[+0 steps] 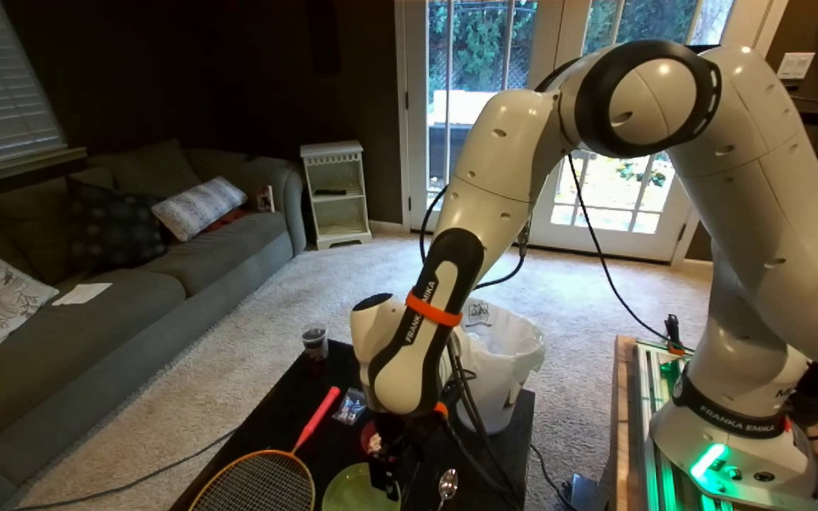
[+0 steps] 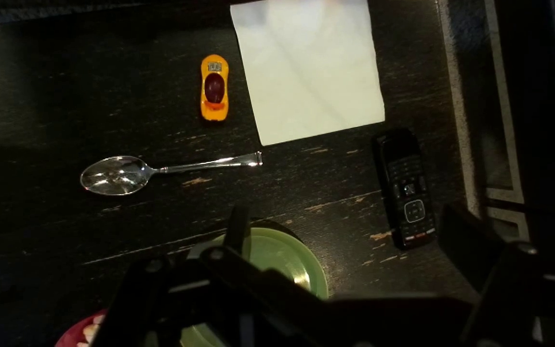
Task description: Put some popcorn in the bin
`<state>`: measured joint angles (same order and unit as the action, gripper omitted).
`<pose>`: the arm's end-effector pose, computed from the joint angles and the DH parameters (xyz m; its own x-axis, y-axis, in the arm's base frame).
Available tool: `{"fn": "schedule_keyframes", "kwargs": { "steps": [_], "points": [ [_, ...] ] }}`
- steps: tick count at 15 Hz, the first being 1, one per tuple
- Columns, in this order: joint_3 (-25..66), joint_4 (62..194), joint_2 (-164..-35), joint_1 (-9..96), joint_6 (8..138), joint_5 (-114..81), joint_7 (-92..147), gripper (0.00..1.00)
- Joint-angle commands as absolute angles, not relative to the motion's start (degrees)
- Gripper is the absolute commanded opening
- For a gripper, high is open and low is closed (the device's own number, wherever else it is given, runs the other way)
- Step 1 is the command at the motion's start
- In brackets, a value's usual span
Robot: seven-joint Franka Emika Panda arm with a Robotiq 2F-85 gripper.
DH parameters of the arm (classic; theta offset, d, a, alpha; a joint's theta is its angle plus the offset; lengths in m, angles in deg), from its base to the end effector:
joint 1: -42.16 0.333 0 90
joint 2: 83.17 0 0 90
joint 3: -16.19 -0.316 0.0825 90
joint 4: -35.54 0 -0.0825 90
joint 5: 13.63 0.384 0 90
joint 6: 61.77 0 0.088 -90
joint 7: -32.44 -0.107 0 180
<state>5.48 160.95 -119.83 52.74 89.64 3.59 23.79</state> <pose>0.4837 0.1901 0.0805 0.9678 -0.0609 -0.2443 -0.1031 -0.9811 -0.1640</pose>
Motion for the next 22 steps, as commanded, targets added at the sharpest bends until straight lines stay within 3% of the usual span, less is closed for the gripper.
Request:
{"fn": "schedule_keyframes", "kwargs": {
  "steps": [1,7,15,22],
  "points": [
    [10.23,160.0,-122.49,56.05,97.21,1.21,17.46,1.0],
    [21.15,154.15,-133.23,62.29,108.67,-1.51,8.67,1.0],
    [21.45,144.0,-144.37,63.09,106.59,0.08,4.98,1.0],
    [21.24,144.17,-144.52,62.56,106.69,-0.28,5.54,1.0]
  ]
}}
